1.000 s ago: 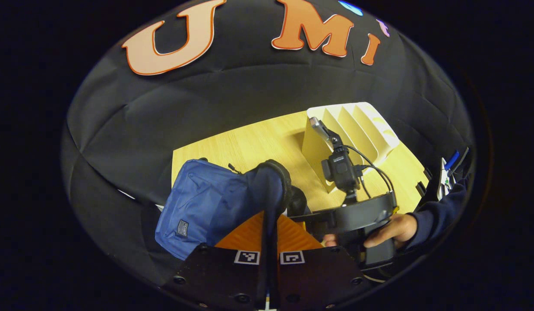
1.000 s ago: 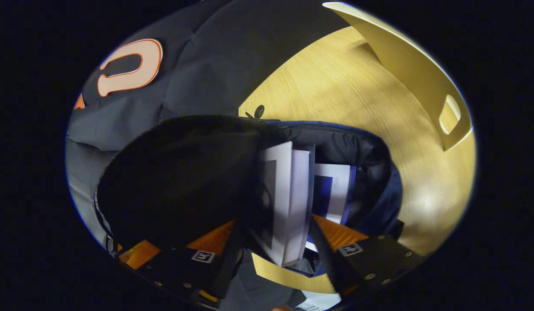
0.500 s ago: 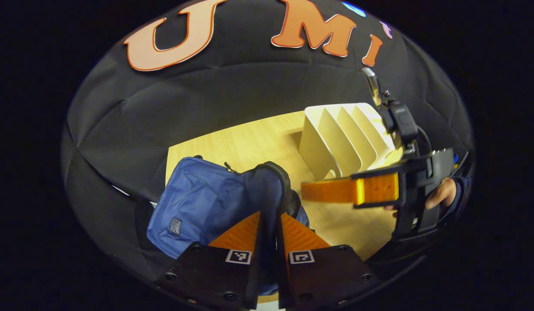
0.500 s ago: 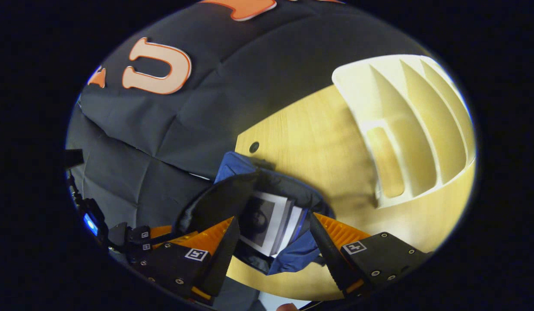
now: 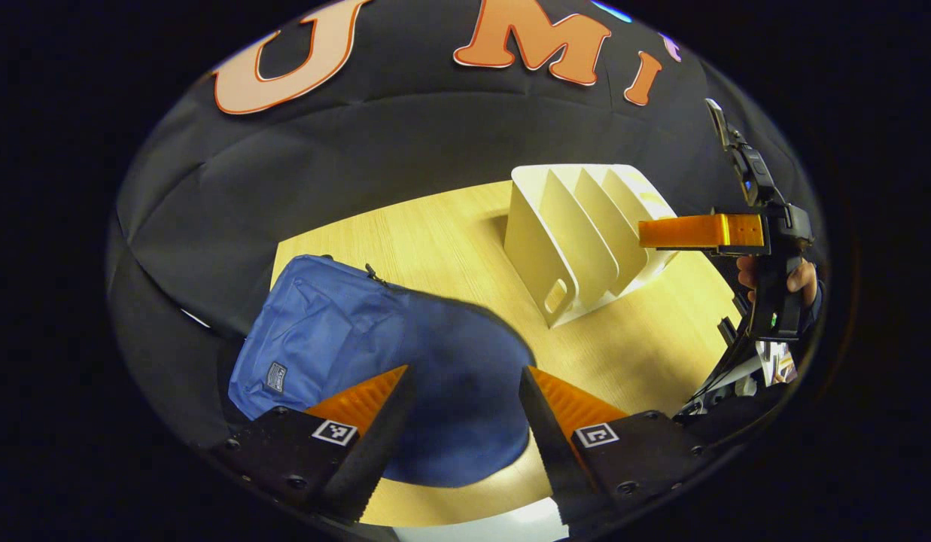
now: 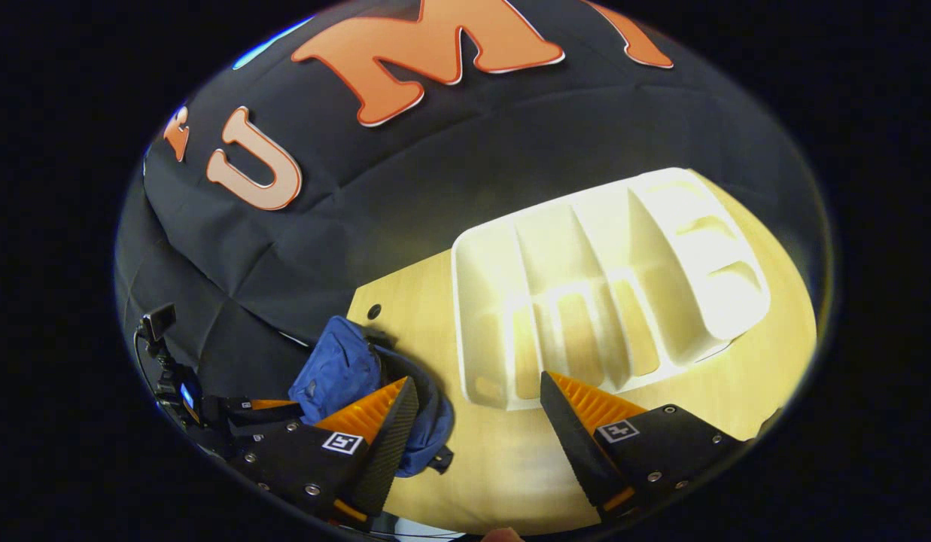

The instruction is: Open the schoolbag, grab two books from the bookshelf and put them into the schoolbag.

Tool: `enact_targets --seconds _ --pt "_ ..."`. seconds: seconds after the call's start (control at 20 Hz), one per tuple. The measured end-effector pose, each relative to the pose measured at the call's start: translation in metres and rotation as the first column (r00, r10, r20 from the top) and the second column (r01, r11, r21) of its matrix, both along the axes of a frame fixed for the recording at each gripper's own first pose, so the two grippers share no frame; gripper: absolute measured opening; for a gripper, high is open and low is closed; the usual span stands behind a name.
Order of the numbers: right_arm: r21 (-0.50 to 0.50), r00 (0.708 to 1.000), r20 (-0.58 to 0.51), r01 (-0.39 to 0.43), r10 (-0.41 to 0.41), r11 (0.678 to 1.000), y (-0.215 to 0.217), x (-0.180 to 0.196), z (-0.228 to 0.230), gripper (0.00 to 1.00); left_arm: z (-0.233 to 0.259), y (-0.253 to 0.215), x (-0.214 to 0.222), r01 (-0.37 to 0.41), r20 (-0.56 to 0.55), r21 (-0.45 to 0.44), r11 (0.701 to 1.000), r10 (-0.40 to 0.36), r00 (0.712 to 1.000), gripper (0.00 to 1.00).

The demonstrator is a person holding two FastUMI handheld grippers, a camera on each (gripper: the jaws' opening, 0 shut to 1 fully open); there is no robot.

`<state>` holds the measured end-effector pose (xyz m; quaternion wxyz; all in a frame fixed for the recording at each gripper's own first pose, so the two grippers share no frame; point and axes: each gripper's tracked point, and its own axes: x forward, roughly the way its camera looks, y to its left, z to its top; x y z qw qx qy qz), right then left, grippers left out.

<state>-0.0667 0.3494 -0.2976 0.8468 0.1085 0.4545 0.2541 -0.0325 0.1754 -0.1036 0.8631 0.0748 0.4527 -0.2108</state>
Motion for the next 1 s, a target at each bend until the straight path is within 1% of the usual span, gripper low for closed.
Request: enact_targets --seconds 0.05,0.2,0.3,0.4,0.5,0.55,0.65,0.75,0.8,0.9,1.0 --pt "-0.021 1.0 0.028 0.006 -0.006 1.0 -0.01 0.004 0.003 0.97 0.003 -0.007 -0.001 0.004 0.009 -0.003 1.0 -0.004 1.0 0.89" --pt "-0.063 0.994 0.107 0.018 -0.011 0.998 -0.035 0.012 0.015 0.97 0.014 -0.036 -0.001 0.015 0.051 -0.029 0.999 -0.014 0.999 0.94" --pt "-0.077 0.986 0.167 0.044 -0.031 0.996 -0.05 0.022 0.028 0.97 0.024 -0.056 0.003 0.015 0.109 -0.031 0.999 -0.012 0.994 0.95" --pt "-0.079 0.971 0.234 0.073 -0.053 0.994 -0.061 0.033 0.043 0.97 0.036 -0.075 0.008 0.006 0.181 -0.051 0.999 0.003 0.984 0.95" --pt "-0.084 0.95 0.307 0.09 -0.06 0.992 -0.07 0.042 0.057 0.97 0.042 -0.097 0.013 -0.008 0.241 -0.085 0.996 0.028 0.97 0.96" --pt "-0.09 0.938 0.341 0.097 -0.061 0.991 -0.075 0.045 0.064 0.97 0.049 -0.108 0.016 -0.011 0.273 -0.099 0.995 0.037 0.961 0.96" --pt "-0.1 0.924 0.379 0.107 -0.061 0.989 -0.084 0.049 0.071 0.97 0.066 -0.124 0.02 -0.024 0.33 -0.114 0.993 0.061 0.942 0.96" --pt "-0.102 0.922 0.383 0.099 -0.053 0.99 -0.089 0.048 0.074 0.97 0.078 -0.131 0.026 -0.055 0.374 -0.122 0.991 0.097 0.922 0.96" --pt "-0.103 0.917 0.395 0.104 -0.056 0.989 -0.093 0.05 0.076 0.97 0.083 -0.135 0.029 -0.067 0.396 -0.124 0.99 0.111 0.912 0.96" --pt "-0.094 0.892 0.446 0.123 -0.068 0.988 -0.102 0.056 0.088 0.97 0.098 -0.141 0.035 -0.081 0.448 -0.128 0.988 0.13 0.884 0.96" --pt "-0.071 0.854 0.513 0.141 -0.085 0.987 -0.108 0.062 0.106 0.97 0.114 -0.147 0.036 -0.084 0.5 -0.131 0.988 0.139 0.855 0.95"
